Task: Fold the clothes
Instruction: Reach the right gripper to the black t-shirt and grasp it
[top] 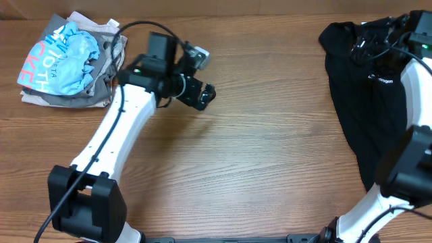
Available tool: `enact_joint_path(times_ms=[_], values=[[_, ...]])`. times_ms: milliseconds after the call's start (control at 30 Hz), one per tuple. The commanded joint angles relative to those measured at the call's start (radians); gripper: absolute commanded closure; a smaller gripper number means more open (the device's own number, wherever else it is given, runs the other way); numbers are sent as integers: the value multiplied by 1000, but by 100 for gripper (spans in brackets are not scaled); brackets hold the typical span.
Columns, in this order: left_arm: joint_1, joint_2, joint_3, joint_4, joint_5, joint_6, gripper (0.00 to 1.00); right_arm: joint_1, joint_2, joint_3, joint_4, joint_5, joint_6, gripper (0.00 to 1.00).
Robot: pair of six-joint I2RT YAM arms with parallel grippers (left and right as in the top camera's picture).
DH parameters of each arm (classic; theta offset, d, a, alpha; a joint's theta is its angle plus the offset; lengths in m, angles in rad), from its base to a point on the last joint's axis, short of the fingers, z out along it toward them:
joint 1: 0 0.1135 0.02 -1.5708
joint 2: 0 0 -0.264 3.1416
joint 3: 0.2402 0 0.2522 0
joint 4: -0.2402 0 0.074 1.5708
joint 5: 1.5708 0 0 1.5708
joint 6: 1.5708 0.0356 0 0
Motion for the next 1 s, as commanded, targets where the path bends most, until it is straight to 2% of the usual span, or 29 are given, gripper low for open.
enact_joint_path(times_ms=[0,533,600,700,733,767,800,967], values=[[-40,11,24,12,-172,-60,0,2,98,25,74,94,0,7],[-56,11,18,0,-189,-59,0,2,359,25,434,183,182,29],[-56,11,18,3,-195,-56,0,2,375,25,466,183,192,36],[-56,11,18,16,-196,-56,0,2,381,25,501,183,192,60],[-56,11,18,29,-196,-57,0,0,378,30,510,183,192,85],[-56,11,18,35,-195,-57,0,-1,377,35,510,183,192,93],[-56,11,18,42,-194,-60,0,-2,375,42,510,183,192,96],[-56,11,18,53,-195,-61,0,-3,328,86,451,180,182,96]])
